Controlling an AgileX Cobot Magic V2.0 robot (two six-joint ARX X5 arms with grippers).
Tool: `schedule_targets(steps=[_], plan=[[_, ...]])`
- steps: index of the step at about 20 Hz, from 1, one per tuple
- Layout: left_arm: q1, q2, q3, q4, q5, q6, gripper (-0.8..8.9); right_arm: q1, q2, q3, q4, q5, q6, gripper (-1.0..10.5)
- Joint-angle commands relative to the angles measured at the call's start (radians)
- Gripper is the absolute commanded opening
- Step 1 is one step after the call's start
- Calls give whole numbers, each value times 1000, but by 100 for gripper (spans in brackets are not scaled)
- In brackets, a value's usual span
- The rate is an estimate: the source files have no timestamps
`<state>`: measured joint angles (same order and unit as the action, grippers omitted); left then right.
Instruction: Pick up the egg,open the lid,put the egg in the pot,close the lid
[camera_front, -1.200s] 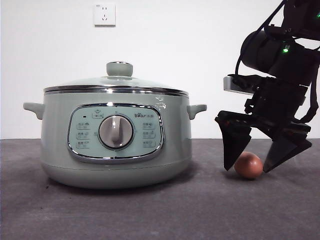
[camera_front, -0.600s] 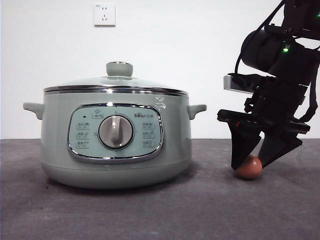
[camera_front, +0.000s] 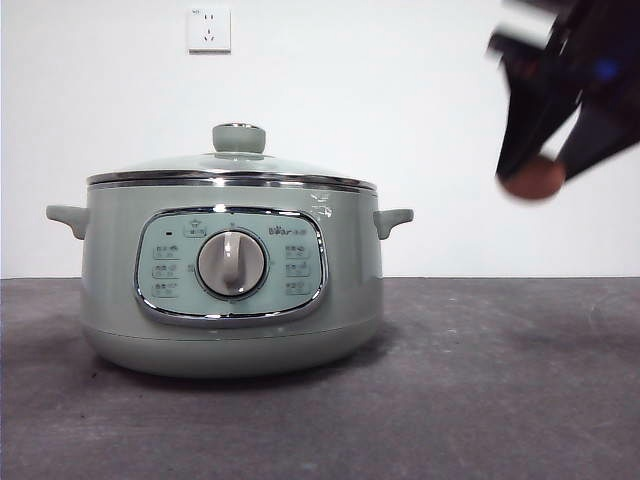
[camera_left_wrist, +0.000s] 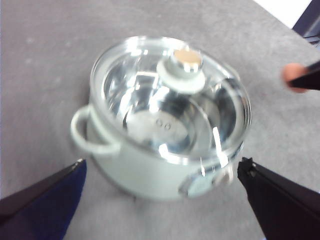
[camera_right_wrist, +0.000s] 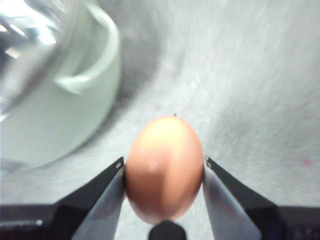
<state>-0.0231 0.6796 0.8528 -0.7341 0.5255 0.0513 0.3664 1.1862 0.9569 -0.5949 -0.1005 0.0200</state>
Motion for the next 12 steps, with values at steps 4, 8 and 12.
schedule_targets(steps=[4, 8, 12], plan=[[-150, 240, 144, 101, -105, -5, 658, 2, -217, 0, -84, 1, 9, -12], [-311, 451, 280, 155, -251, 6, 658, 2, -311, 0, -131, -1, 10, -12], [-420, 640, 383, 212, -365, 30, 658, 2, -343, 0, -166, -2, 10, -12]])
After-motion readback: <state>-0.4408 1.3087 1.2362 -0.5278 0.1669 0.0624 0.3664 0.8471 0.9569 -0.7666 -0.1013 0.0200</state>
